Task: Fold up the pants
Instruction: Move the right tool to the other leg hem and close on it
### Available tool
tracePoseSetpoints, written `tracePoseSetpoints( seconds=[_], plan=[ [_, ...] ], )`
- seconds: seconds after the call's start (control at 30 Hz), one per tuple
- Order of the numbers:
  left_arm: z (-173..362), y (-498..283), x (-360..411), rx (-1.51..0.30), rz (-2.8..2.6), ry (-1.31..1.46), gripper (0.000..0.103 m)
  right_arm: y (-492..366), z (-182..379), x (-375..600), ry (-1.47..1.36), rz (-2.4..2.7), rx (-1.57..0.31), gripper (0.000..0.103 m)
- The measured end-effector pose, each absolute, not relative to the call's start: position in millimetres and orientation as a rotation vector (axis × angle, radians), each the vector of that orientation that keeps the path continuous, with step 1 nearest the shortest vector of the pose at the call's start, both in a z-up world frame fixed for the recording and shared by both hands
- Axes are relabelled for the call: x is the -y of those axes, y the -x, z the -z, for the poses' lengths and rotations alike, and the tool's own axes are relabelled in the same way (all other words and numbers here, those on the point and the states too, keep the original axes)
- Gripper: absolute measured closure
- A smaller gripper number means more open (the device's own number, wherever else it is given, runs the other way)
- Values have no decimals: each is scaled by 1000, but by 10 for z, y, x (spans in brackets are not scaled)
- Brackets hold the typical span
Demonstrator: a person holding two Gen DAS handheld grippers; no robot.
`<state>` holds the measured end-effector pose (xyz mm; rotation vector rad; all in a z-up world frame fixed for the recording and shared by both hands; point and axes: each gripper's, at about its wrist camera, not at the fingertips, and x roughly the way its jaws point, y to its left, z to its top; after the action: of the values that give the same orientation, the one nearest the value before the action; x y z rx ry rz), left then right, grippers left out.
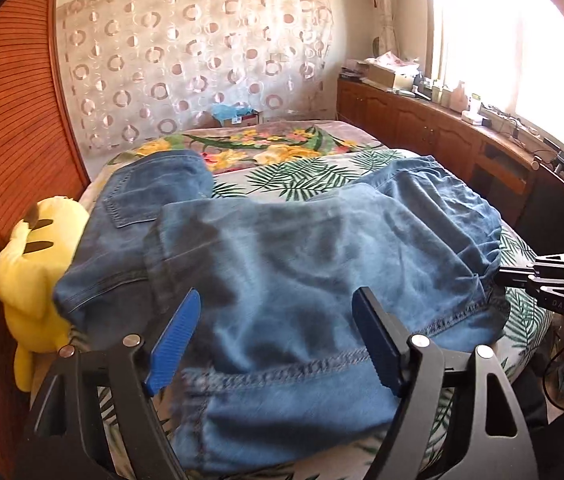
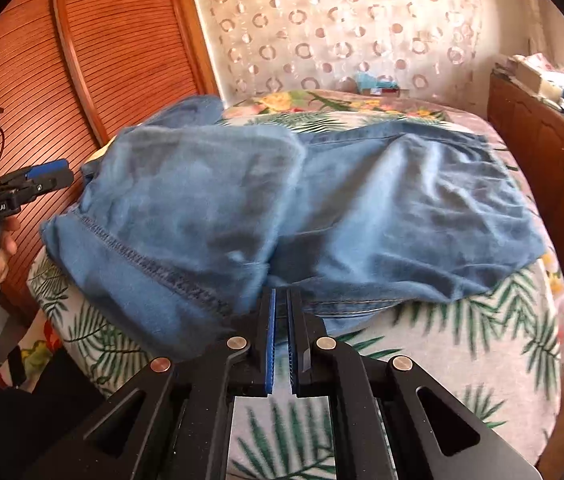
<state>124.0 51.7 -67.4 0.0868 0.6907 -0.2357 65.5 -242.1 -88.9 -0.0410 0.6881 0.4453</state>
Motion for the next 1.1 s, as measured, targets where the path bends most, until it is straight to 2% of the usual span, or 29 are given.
tracePoseSetpoints(
  seconds=[0.1,0.17,0.27,0.63,1.1],
  plan=[
    [701,-1314,-419,-699,250,-89,24,-664,866,2549,36,-402,-676,91],
    [713,-1365,-359,-704,260,-90,24,-681,854,2647,41,-362,-669,77],
    [743,-1423,-261,-711,272,-91,24,-717,839,2829,23,-305,-659,70],
    [843,-1443,8,-733,315,-101,24,-778,764,3461,-66,-159,-652,61],
    [920,-1423,124,-751,343,-108,24,-1158,810,3678,-138,-83,-727,61]
  ],
)
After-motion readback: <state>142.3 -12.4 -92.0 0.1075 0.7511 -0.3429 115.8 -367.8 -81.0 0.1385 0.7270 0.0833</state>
